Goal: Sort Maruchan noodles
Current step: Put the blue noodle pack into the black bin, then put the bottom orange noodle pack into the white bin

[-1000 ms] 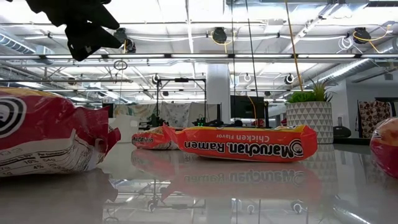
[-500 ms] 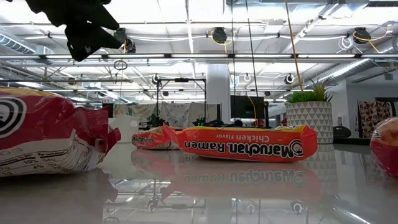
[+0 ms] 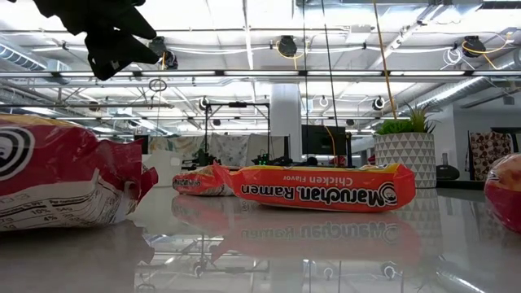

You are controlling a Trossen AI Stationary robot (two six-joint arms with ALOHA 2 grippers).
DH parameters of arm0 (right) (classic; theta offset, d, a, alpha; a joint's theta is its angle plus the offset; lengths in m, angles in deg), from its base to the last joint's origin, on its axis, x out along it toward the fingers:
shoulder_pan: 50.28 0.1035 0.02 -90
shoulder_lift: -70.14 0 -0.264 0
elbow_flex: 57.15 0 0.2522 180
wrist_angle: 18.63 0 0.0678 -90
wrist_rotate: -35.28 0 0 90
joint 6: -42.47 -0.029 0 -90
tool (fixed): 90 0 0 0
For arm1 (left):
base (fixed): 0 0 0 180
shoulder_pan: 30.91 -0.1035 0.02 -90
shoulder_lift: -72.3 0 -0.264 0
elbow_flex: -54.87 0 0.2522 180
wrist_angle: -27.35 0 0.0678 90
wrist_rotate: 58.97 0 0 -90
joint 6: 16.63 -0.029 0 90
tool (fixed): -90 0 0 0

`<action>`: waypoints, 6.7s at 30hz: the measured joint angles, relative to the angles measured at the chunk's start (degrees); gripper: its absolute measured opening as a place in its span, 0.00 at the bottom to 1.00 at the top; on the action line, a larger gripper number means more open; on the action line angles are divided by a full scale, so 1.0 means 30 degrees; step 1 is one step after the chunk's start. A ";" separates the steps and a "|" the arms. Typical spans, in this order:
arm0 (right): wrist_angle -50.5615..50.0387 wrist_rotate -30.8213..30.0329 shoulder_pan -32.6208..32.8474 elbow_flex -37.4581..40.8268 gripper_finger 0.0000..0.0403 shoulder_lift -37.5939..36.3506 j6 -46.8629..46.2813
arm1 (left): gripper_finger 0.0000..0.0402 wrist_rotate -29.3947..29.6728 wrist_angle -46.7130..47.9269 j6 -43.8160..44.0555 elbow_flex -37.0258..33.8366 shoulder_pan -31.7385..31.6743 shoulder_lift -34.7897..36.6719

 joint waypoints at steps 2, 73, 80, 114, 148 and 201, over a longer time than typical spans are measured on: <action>-0.0027 -0.0004 0.0111 0.0162 0.13 0.0000 0.0108 | 0.41 0.0050 -0.0003 -0.0039 0.0000 0.0000 0.0000; 0.3605 -0.7011 -0.5196 0.0788 0.30 0.0062 0.1493 | 0.41 0.0787 -0.0707 -0.0758 -0.0015 0.0000 -0.0663; 0.5736 -0.7089 -0.6915 0.0788 0.30 0.0270 0.3883 | 0.41 0.0794 -0.0706 -0.0894 -0.0015 0.0000 -0.0656; 1.4235 -0.4461 -1.1525 0.5876 0.35 0.0270 0.9634 | 0.41 0.0823 -0.0687 -0.1588 -0.0007 -0.0147 -0.0656; 2.1379 -0.4804 -1.2060 1.0143 0.38 0.1552 1.3656 | 0.41 0.1661 -0.0721 -0.1709 0.0000 -0.0306 -0.0641; 2.8417 -0.5154 -1.2365 1.3334 0.51 0.4643 1.5331 | 0.41 0.1676 -0.0729 -0.1603 0.0000 -0.0310 -0.0648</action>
